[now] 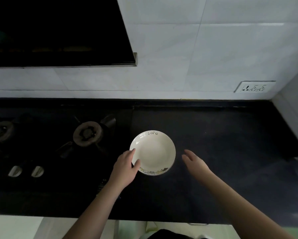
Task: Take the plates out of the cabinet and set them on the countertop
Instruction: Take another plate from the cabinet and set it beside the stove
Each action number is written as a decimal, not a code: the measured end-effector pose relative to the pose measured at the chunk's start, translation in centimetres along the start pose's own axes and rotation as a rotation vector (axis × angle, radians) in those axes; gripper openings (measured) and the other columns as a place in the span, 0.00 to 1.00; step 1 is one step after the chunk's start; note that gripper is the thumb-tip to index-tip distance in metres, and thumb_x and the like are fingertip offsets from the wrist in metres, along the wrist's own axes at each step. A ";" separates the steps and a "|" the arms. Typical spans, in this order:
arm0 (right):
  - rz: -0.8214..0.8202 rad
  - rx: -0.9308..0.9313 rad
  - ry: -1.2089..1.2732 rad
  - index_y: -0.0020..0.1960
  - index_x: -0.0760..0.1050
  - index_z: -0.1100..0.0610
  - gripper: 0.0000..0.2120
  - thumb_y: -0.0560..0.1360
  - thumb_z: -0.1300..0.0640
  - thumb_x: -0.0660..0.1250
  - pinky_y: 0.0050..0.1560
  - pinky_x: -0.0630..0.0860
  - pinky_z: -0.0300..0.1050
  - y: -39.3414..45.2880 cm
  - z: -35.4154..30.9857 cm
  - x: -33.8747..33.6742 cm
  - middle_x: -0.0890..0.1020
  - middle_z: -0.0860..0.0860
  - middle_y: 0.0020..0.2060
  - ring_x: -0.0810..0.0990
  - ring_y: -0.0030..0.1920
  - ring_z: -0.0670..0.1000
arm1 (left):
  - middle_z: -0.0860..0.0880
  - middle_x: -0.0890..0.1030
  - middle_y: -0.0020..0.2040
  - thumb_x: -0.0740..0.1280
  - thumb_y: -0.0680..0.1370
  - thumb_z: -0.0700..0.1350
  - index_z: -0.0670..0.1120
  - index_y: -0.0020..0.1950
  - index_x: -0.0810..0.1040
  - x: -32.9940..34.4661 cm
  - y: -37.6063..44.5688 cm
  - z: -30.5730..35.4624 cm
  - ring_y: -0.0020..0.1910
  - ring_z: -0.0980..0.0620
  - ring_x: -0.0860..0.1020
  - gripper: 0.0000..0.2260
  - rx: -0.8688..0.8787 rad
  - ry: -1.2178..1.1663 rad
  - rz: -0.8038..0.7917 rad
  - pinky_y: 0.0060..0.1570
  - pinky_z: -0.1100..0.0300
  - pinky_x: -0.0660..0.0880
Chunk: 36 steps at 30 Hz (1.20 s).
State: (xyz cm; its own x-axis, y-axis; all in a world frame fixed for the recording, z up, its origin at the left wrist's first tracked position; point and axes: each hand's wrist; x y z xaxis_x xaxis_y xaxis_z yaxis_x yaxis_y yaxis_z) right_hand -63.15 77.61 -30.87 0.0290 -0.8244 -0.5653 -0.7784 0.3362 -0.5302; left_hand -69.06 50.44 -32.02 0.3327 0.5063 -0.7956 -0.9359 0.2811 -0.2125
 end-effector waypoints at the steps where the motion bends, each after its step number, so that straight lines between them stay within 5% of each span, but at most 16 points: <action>1: 0.003 -0.073 -0.104 0.76 0.62 0.50 0.24 0.81 0.45 0.56 0.67 0.65 0.49 -0.7 0.3 -0.2 0.70 0.52 0.71 0.68 0.70 0.55 | 0.49 0.67 0.75 0.59 0.82 0.54 0.46 0.78 0.62 0.0 -0.7 0.5 0.74 0.49 0.63 0.26 0.047 0.082 -0.002 0.71 0.53 0.63; 6: 0.111 -0.370 -0.573 0.77 0.57 0.48 0.26 0.82 0.42 0.50 0.74 0.58 0.52 -4.0 3.8 -2.1 0.63 0.49 0.76 0.58 0.75 0.52 | 0.44 0.71 0.74 0.52 0.80 0.59 0.45 0.74 0.70 0.0 -5.1 3.9 0.74 0.41 0.65 0.28 0.191 0.578 0.056 0.73 0.42 0.62; 10: 0.184 -0.489 -0.744 0.78 0.55 0.48 0.27 0.81 0.40 0.46 0.75 0.52 0.51 -7.0 7.6 -4.4 0.60 0.50 0.77 0.55 0.77 0.53 | 0.42 0.75 0.70 0.53 0.79 0.58 0.43 0.70 0.76 1.7 -9.3 8.0 0.71 0.40 0.70 0.28 0.239 0.635 0.111 0.68 0.40 0.68; 22: 0.090 -0.705 -0.878 0.79 0.49 0.49 0.31 0.80 0.38 0.39 0.75 0.40 0.51 -13.0 12.0 -5.2 0.53 0.49 0.79 0.47 0.78 0.53 | 0.44 0.66 0.76 0.52 0.80 0.59 0.48 0.76 0.67 5.9 -23.4 11.7 0.76 0.42 0.62 0.28 0.027 0.668 0.166 0.73 0.41 0.61; 31: -0.105 -1.001 -0.961 0.79 0.50 0.49 0.29 0.81 0.39 0.39 0.75 0.40 0.50 -19.7 8.6 3.4 0.54 0.49 0.79 0.47 0.78 0.52 | 0.45 0.68 0.76 0.52 0.80 0.58 0.48 0.76 0.68 4.4 -37.3 5.7 0.75 0.42 0.64 0.27 -0.300 0.594 0.269 0.71 0.39 0.63; 36: -0.198 -1.202 -1.049 0.76 0.62 0.54 0.31 0.80 0.42 0.41 0.74 0.59 0.56 -26.8 6.2 9.5 0.67 0.54 0.74 0.63 0.75 0.57 | 0.46 0.64 0.78 0.50 0.81 0.59 0.49 0.77 0.66 4.1 -48.4 1.6 0.77 0.43 0.59 0.27 -0.520 0.526 0.351 0.73 0.40 0.59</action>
State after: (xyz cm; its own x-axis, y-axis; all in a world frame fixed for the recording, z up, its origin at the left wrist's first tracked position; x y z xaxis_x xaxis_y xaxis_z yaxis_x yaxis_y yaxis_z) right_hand -38.11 63.55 -25.91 0.1868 0.0220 -0.9822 -0.7128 -0.6850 -0.1509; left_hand -22.23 40.17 -24.09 0.0338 0.0091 -0.9994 -0.9526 -0.3023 -0.0350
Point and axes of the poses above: each hand's wrist, its own y-axis towards the middle knuckle, its own x-axis out of the palm, z = x × y
